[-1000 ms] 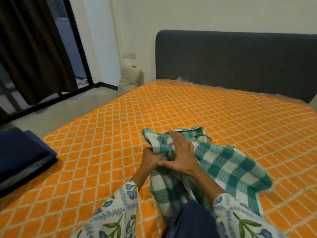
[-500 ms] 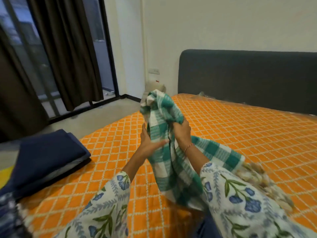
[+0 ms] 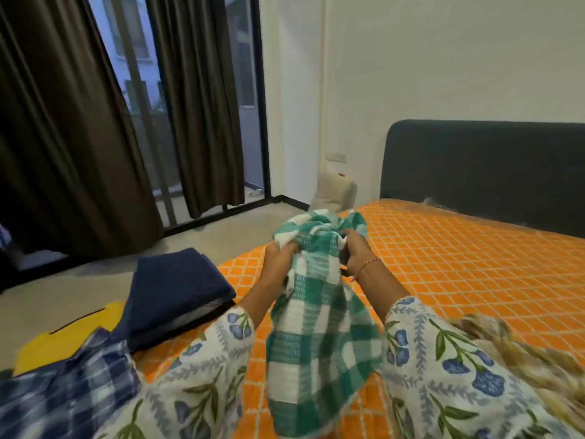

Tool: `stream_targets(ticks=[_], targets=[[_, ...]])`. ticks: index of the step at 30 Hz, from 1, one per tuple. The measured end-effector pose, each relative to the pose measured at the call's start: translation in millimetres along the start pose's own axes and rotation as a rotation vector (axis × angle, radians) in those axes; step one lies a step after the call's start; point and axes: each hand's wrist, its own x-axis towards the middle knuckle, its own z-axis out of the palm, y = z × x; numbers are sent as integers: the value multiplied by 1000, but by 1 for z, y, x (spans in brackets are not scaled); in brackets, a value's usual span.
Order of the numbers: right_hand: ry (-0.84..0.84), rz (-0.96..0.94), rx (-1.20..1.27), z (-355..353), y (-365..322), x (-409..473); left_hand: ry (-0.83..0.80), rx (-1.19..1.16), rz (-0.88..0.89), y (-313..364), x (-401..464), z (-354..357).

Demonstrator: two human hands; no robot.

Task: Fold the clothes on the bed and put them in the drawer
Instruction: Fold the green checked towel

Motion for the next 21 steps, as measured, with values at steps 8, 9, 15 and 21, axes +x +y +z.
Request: stream_targets(ticks=[8, 9, 15, 21], targets=[[-222, -942, -679, -4, 1, -98, -52, -21, -332, 63, 28, 15], [-298, -1045, -786, -4, 4, -105, -67, -28, -340, 70, 29, 14], [-108, -1190, -1162, 2, 5, -93, -244, -111, -344, 88, 36, -2], [-46, -749, -744, 32, -32, -86, -290, 637, 488, 44, 11, -20]])
